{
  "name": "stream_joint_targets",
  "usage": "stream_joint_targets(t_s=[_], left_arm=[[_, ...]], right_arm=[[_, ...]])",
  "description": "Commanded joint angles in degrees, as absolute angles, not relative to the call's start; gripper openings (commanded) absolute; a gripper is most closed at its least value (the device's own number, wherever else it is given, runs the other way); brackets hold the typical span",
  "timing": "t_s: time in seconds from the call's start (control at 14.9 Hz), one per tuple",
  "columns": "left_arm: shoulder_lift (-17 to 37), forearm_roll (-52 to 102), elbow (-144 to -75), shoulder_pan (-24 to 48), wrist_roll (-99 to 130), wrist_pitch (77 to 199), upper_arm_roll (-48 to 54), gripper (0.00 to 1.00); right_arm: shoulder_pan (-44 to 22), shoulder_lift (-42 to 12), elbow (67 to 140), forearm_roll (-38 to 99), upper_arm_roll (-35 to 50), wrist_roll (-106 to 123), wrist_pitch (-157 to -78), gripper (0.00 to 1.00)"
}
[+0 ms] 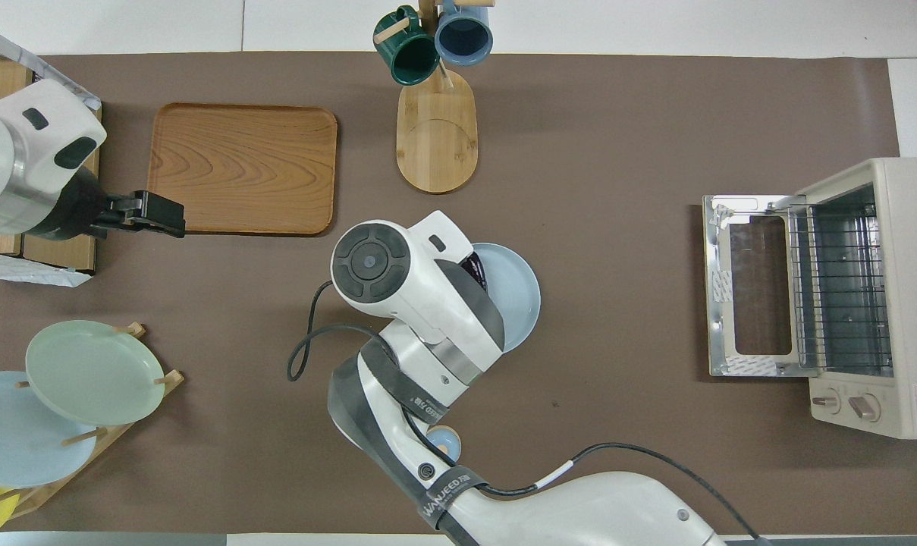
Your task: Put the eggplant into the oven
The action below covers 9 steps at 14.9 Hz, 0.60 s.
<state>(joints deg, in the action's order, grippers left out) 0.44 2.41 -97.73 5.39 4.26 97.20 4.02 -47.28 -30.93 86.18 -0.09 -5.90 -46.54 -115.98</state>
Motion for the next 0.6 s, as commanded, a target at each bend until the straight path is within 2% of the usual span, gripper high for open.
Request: stream_joint_targets(t_s=[0.0,0.07,0.27,0.34,0.54], left_arm=[[-2.45,0.62,-98.26,5.18,3.78,91.95,4.57,1.0],[-3.42,0.62,-98.61,5.01,3.69,89.93,4.66,1.0],[-3.78,0.62,-99.05,5.62,4.04,89.11,4.75,1.0],[-3.69,0.7,-99.05,5.8,4.13,89.56,4.75,1.0],[-2.73,1.14,-98.18,5.89,4.04,93.5,4.31,1.0]], right_arm=[[-47.63,-31.29,89.88,-2.28,-6.24,-46.67,-120.03,1.0],[-47.64,-30.94,91.39,-2.55,-6.24,-46.5,-120.84,1.0],[-47.64,-30.59,92.46,-2.46,-6.15,-46.49,-121.38,0.61],[-47.64,-30.41,92.98,-2.37,-6.15,-46.49,-121.9,0.57],[-47.99,-29.27,97.36,-2.37,-6.07,-46.76,-126.19,0.54]])
